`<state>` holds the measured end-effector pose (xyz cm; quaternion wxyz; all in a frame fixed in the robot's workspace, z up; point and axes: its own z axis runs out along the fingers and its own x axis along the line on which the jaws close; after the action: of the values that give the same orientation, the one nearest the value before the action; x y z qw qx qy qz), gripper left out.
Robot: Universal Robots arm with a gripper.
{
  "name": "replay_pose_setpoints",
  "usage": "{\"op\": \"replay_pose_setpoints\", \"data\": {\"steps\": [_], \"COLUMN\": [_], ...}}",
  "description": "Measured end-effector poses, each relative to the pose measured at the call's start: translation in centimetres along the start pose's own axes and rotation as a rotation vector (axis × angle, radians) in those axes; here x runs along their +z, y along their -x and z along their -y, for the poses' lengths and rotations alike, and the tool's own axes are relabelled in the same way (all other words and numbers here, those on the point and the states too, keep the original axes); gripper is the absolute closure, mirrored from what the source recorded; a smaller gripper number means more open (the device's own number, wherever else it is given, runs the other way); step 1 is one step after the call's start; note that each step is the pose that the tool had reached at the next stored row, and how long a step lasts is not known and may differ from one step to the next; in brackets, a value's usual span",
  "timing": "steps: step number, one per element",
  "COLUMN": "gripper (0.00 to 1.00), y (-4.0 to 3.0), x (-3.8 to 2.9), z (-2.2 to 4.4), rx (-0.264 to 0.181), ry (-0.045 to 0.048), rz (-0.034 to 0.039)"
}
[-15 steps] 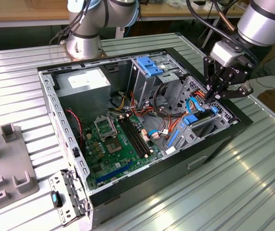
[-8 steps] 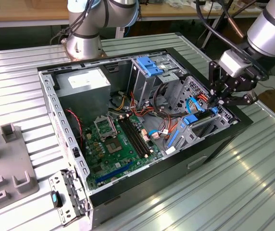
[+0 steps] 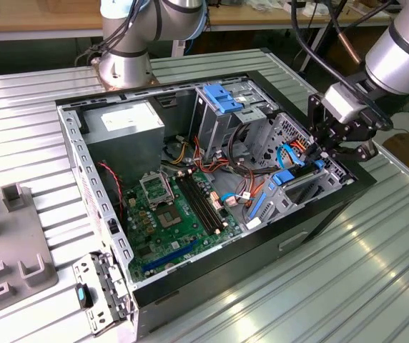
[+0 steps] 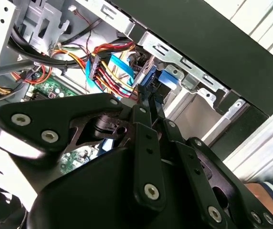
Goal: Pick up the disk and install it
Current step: 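Insert the first disk wire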
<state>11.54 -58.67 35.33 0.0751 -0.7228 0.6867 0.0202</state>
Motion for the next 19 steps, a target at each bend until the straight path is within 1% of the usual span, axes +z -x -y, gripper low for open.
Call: {"op": "replay_pose_setpoints", "data": {"steps": [7,10,12,15,19], "gripper": [0.82,0.82,0.82,0.82,0.82], "y": [-0.14,-0.17,-0.2,-0.22,-0.26], "x": [0.4,0.71,0.92,0.97,0.96], "z": [-0.05,-0.17,-0.19,-0.23,-0.44], "rx": [0.008,0.014,0.017,0.019,0.023], "ry": [-0.0011,-0.002,-0.0024,-0.0027,-0.0031], "rz": [-0.0002,0.0011,0.0005,0.0004,0.0005]}}
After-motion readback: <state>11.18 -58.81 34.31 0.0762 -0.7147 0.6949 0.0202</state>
